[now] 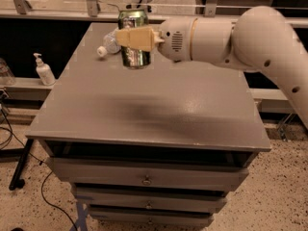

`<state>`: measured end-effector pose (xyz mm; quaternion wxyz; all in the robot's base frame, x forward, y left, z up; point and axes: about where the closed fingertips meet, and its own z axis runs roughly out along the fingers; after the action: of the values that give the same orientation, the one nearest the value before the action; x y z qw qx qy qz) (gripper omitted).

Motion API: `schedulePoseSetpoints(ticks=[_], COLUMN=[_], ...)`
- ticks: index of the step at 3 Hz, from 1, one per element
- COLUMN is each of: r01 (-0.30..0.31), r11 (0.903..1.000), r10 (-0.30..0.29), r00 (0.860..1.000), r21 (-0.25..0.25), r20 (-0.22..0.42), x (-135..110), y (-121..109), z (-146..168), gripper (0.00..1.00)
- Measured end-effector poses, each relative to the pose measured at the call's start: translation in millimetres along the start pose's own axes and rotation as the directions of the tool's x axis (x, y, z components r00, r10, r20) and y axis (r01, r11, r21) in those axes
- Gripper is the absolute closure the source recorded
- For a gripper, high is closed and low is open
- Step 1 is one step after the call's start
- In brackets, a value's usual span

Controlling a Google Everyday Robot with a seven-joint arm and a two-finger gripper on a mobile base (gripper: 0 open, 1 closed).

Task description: Place green can upright

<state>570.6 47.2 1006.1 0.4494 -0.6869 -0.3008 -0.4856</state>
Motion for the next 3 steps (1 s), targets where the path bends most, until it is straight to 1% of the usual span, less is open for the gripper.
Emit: schedulePoseSetpoints(ticks=[1,2,3], r01=[0.203,0.284,0.278], r11=[0.9790,0.9588,0.9604], r10=[-0.203,-0.283,-0.278], r00=[0.979,0.959,0.961], r21=[0.018,0.016,0.017], r20=[-0.019,-0.016,-0.017], x=[-3.9,-4.4,-4.2], y=[-0.1,-0.6,-1.2], z=[7.9,9.0,9.2], gripper=[1.00,1.00,1.00])
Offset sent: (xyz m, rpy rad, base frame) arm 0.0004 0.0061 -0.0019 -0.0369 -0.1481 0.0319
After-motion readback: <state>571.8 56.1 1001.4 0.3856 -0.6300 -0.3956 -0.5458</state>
